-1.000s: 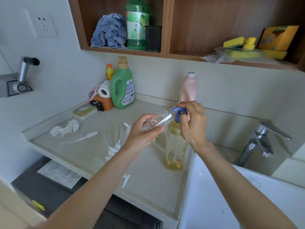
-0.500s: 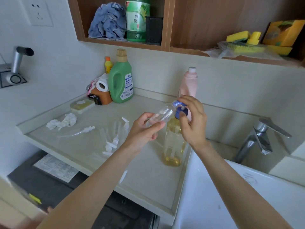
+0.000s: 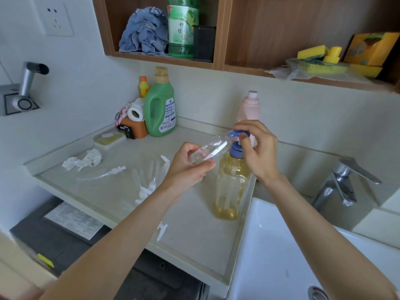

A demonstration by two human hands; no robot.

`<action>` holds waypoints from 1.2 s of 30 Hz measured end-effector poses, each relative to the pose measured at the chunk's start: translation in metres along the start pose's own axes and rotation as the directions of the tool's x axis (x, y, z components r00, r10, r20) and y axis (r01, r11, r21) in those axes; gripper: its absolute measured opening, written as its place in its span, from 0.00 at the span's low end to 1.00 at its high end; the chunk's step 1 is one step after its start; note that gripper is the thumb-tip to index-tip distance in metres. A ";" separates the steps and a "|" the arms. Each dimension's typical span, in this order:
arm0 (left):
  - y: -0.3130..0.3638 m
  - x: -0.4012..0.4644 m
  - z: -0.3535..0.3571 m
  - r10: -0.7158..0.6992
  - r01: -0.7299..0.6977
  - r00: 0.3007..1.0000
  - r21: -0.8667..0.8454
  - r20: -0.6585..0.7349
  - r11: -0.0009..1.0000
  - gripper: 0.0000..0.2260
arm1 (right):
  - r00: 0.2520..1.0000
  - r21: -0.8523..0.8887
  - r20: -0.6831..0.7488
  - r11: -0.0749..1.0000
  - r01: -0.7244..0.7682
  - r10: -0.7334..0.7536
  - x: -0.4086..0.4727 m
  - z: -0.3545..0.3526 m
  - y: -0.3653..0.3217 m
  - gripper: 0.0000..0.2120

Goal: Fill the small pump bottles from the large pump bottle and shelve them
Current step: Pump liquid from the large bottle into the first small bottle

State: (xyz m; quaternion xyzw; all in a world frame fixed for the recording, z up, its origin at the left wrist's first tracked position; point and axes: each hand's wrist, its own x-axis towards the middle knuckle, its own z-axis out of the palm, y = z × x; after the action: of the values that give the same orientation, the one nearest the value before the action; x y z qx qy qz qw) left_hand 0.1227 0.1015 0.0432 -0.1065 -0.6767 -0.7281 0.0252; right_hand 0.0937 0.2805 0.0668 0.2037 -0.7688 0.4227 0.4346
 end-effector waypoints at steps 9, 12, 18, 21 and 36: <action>-0.013 0.003 -0.005 -0.054 0.052 0.998 -0.079 -0.023 0.995 0.11 | 0.996 0.040 -0.081 0.999 0.029 -0.026 -0.027 0.017 0.008 0.15; -0.019 0.002 -0.007 -0.065 0.063 0.998 -0.068 -0.025 0.996 0.13 | 0.994 0.014 -0.103 1.000 0.026 -0.025 -0.034 0.023 0.012 0.16; -0.018 0.000 -0.008 -0.059 0.060 0.998 0.082 -0.017 0.995 0.15 | 0.997 -0.067 -0.081 0.998 0.000 -0.005 -0.035 0.024 0.009 0.14; -0.014 -0.003 -0.010 -0.035 0.035 0.999 0.092 -0.002 0.995 0.18 | 0.999 -0.074 -0.031 0.997 0.012 -0.014 -0.026 0.014 0.003 0.14; -0.021 0.002 -0.006 -0.070 0.072 0.997 -0.061 0.045 0.996 0.09 | 0.992 0.028 -0.125 1.000 0.014 -0.010 -0.030 0.020 0.016 0.16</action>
State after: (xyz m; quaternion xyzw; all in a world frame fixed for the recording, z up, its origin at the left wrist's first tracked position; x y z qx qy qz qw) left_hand 0.1162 0.0978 0.0222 -0.0987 -0.6573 -0.7469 -0.0186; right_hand 0.0896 0.2717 0.0286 0.1876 -0.7326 0.4430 0.4814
